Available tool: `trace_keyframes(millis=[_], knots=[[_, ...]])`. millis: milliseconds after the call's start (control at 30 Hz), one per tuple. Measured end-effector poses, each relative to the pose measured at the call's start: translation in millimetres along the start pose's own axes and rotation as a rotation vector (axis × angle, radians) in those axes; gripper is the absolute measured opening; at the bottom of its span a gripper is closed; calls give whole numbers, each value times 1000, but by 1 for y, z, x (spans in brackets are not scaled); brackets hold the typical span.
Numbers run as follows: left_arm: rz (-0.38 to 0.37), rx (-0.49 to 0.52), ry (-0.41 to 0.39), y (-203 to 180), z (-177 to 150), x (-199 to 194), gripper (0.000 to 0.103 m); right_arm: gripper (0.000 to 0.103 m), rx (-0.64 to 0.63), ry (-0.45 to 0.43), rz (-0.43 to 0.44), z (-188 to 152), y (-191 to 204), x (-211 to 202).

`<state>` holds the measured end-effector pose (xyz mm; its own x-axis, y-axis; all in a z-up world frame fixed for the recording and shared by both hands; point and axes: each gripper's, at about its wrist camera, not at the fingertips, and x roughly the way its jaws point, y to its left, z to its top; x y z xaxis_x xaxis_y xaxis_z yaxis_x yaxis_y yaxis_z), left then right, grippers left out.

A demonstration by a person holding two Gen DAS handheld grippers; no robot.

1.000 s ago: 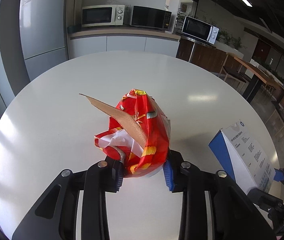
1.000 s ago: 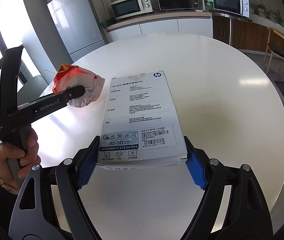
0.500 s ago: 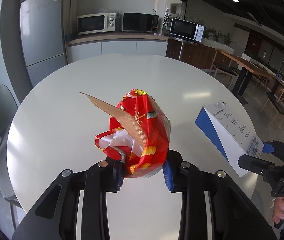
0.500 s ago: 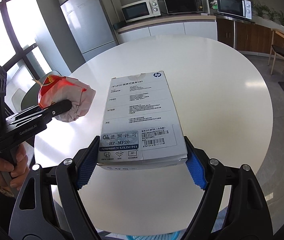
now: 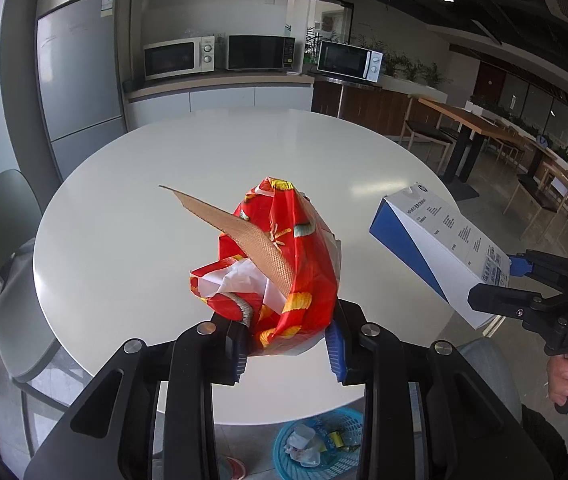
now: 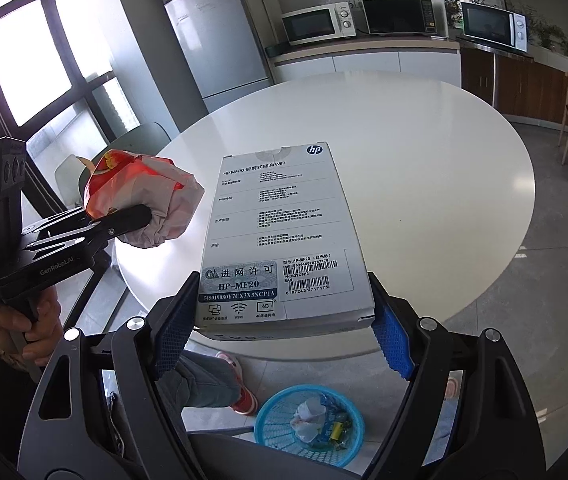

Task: Collect trash
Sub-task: 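Lift the red wrapper and white box off the table with both tools, then lower the red wrapper and white box over the blue wastebasket with both tools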

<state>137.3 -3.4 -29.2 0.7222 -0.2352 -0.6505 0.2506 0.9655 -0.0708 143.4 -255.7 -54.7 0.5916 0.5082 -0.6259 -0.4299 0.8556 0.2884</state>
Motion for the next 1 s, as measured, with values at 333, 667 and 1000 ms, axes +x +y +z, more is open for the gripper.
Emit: trace_keyframes(millis=[333,667,1000], knots=[[2,118,14,-21,-40,-23,31,75,-59,34,91,-35,-4,-30],[-57,192,47,-39,-89,-33,31,75,-171,90,225,-85,-1,-56],[-82,176,184,-45,-124,19,31,75,-183,250,191,-125,-5,-9]])
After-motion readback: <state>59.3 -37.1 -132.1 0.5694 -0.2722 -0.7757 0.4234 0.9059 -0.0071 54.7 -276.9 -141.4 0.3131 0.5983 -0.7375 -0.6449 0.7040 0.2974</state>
